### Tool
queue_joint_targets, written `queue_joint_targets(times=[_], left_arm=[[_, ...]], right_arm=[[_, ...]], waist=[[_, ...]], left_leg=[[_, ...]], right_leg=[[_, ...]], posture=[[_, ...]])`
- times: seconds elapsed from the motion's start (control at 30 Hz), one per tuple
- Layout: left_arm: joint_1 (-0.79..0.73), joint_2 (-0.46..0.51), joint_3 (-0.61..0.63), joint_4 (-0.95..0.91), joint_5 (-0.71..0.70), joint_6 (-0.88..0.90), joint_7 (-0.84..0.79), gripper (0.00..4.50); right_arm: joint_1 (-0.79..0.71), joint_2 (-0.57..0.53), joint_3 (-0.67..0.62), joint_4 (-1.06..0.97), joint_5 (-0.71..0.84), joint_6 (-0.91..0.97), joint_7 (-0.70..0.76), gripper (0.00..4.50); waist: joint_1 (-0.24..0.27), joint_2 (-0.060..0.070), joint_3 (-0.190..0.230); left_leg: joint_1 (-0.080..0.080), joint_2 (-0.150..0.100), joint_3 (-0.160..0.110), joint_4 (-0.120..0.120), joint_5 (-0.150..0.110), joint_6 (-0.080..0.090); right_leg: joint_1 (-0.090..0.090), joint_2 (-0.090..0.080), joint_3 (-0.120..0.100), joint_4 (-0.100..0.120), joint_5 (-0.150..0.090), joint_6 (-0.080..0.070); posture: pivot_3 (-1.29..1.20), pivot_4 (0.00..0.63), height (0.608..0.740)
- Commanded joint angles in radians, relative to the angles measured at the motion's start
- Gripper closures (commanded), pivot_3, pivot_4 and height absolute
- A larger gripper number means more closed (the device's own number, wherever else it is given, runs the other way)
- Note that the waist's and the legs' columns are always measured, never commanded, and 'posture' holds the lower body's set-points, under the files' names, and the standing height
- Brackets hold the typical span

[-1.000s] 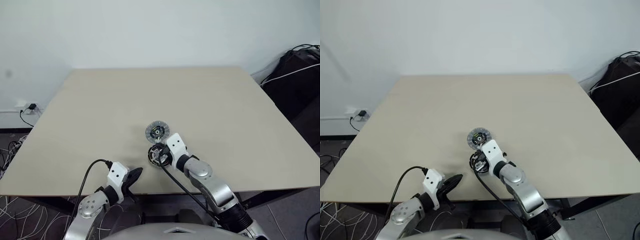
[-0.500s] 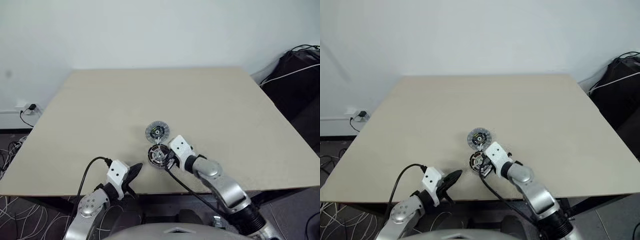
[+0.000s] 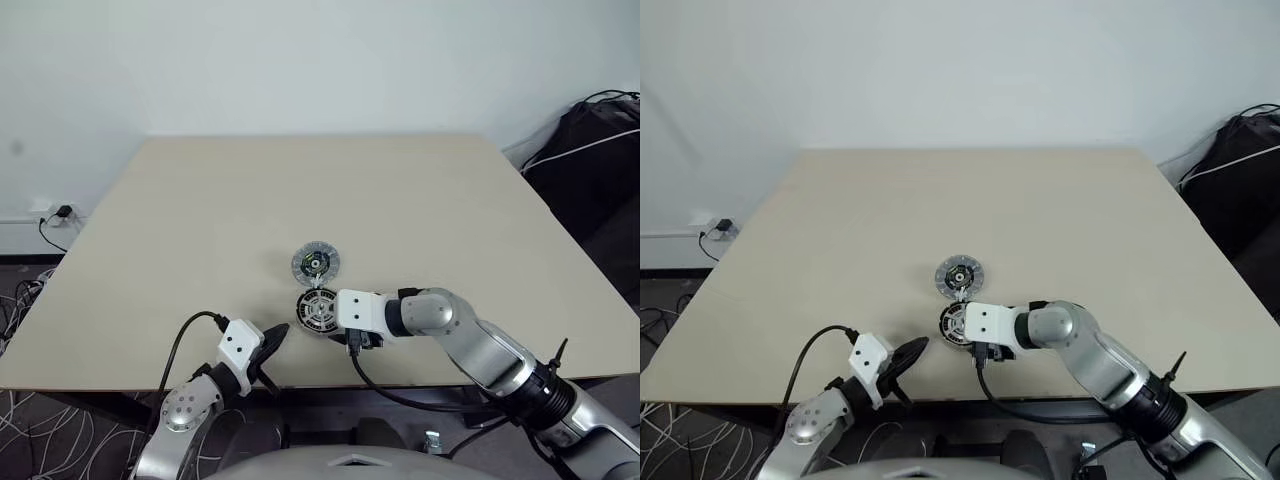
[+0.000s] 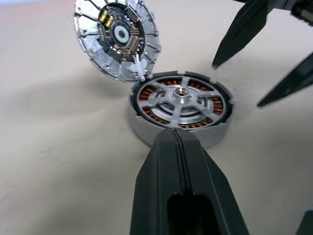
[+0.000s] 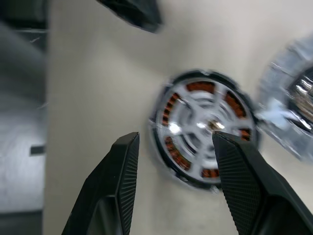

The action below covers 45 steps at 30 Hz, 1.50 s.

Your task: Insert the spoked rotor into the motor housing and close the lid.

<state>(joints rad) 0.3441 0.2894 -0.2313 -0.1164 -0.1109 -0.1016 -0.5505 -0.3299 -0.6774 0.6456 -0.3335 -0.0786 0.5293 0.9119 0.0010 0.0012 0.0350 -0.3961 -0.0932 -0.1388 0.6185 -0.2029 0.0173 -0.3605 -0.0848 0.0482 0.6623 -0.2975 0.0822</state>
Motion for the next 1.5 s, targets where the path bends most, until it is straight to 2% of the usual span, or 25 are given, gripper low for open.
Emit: queue_joint_targets(times=[0.03, 0.43, 0.53, 0.73, 1.13, 1.23, 1.3, 1.4, 1.5], left_arm=[[0.002, -0.001, -0.006, -0.014, 0.004, -0.017, 0.001, 4.5], [0.026, -0.014, -0.003, -0.009, 0.002, -0.027, 0.017, 4.5], [0.027, -0.018, -0.004, -0.005, 0.002, -0.029, 0.019, 4.5], [0.025, -0.022, -0.006, 0.006, -0.003, -0.036, 0.021, 4.5], [0.003, -0.022, -0.01, 0.03, -0.006, -0.041, 0.014, 4.5], [0.002, -0.023, -0.01, 0.033, -0.006, -0.04, 0.014, 4.5], [0.001, -0.023, -0.01, 0.034, -0.005, -0.04, 0.015, 4.5], [0.004, -0.025, -0.009, 0.036, -0.005, -0.042, 0.017, 4.5], [0.007, -0.026, -0.012, 0.039, -0.004, -0.042, 0.018, 4.5]], right_arm=[[-0.046, 0.007, 0.029, 0.035, -0.04, -0.033, 0.051, 1.93], [-0.084, 0.058, 0.07, 0.197, -0.115, -0.105, 0.111, 1.93], [-0.088, 0.058, 0.073, 0.214, -0.133, -0.118, 0.121, 2.5], [-0.082, 0.047, 0.054, 0.214, -0.144, -0.131, 0.144, 4.48], [-0.06, 0.044, 0.032, 0.208, -0.164, -0.136, 0.142, 4.48], [-0.045, 0.069, -0.007, 0.194, -0.127, -0.104, 0.13, 4.48], [-0.03, 0.086, -0.034, 0.168, -0.088, -0.055, 0.141, 4.48], [0.009, 0.139, -0.084, 0.076, -0.002, 0.136, 0.137, 4.48], [0.021, 0.237, -0.125, 0.047, 0.021, 0.32, 0.045, 4.48]], waist=[[0.004, 0.0, 0.0], [0.017, 0.0, 0.0], [0.017, 0.001, -0.001], [0.021, 0.0, -0.002], [0.028, 0.0, -0.002], [0.029, -0.001, -0.002], [0.029, -0.001, -0.002], [0.031, -0.001, -0.002], [0.031, -0.001, -0.002]], left_leg=[[0.0, 0.0, 0.0, 0.0, 0.0, 0.0], [0.0, 0.0, 0.0, 0.0, 0.0, 0.0], [0.001, 0.0, 0.0, 0.001, 0.0, 0.0], [0.001, 0.0, 0.0, 0.001, 0.0, 0.0], [0.001, 0.0, 0.0, 0.002, 0.0, 0.0], [0.001, 0.0, 0.0, 0.002, 0.0, 0.0], [0.001, 0.0, 0.0, 0.002, 0.0, 0.0], [0.0, 0.0, 0.0, 0.002, 0.0, 0.0], [-0.001, 0.0, -0.001, 0.0, 0.0, 0.0]], right_leg=[[0.0, 0.0, 0.0, 0.0, 0.0, 0.0], [0.0, 0.002, 0.0, 0.0, 0.0, 0.0], [0.0, 0.003, 0.0, 0.001, 0.0, 0.0], [0.001, 0.003, 0.0, 0.001, 0.0, 0.0], [0.001, 0.002, 0.0, 0.001, 0.001, 0.0], [0.001, 0.002, 0.0, 0.001, 0.001, 0.0], [0.001, 0.002, 0.0, 0.001, 0.001, 0.0], [0.001, 0.002, 0.0, 0.001, 0.001, 0.0], [-0.001, 0.002, 0.0, 0.001, 0.001, -0.001]], posture=[[0.0, 0.0, 0.74], [0.0, 0.0, 0.74], [0.0, 0.0, 0.74], [0.0, 0.0, 0.74], [0.0, 0.0, 0.74], [0.0, 0.0, 0.74], [0.0, 0.0, 0.74], [0.0, 0.0, 0.74], [0.0, 0.0, 0.74]])
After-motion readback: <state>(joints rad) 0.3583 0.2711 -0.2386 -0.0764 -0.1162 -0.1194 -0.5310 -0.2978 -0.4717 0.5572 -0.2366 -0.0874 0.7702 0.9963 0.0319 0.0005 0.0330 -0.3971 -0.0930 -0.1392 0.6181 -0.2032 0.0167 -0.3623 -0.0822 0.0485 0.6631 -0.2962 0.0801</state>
